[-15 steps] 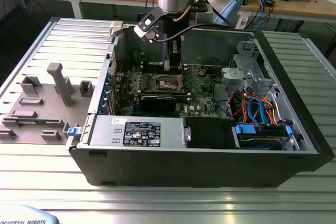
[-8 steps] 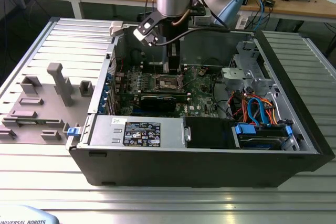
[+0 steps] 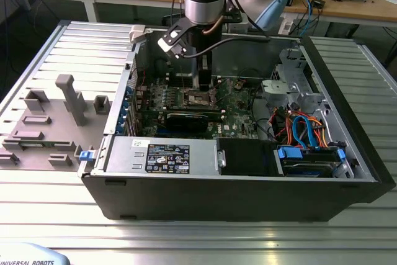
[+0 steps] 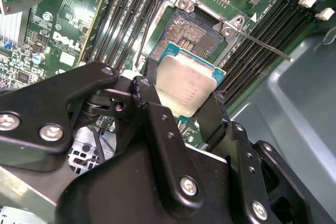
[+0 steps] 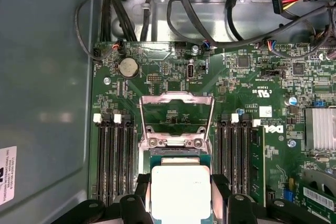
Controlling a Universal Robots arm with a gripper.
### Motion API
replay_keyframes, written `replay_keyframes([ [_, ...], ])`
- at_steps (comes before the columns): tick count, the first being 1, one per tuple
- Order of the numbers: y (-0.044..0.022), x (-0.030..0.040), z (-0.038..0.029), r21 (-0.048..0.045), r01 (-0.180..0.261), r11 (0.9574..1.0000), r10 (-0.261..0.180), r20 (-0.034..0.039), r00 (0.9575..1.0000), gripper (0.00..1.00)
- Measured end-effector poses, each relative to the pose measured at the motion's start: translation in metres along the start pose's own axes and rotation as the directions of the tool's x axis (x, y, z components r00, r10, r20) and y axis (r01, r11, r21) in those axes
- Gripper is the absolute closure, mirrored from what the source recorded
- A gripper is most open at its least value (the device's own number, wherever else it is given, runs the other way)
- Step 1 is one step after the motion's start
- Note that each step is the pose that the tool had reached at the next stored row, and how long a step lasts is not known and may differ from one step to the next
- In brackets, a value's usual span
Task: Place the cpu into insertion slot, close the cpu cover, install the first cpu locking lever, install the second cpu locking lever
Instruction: 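Place the cpu into insertion slot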
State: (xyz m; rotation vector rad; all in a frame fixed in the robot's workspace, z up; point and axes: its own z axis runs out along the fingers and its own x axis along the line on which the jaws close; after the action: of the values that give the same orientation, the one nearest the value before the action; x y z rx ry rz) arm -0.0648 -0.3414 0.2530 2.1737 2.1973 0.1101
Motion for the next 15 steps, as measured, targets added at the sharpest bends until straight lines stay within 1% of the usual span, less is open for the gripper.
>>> replay_keyframes([
  [6,-0.0004,0.0001,0.0047,0.0,0.0,1.0,0.0,0.0001,1.0,0.46],
  [15,-0.0005,0.0001,0.0057,-0.0001,0.0,1.0,0.0,-0.0008,1.0,0.46],
])
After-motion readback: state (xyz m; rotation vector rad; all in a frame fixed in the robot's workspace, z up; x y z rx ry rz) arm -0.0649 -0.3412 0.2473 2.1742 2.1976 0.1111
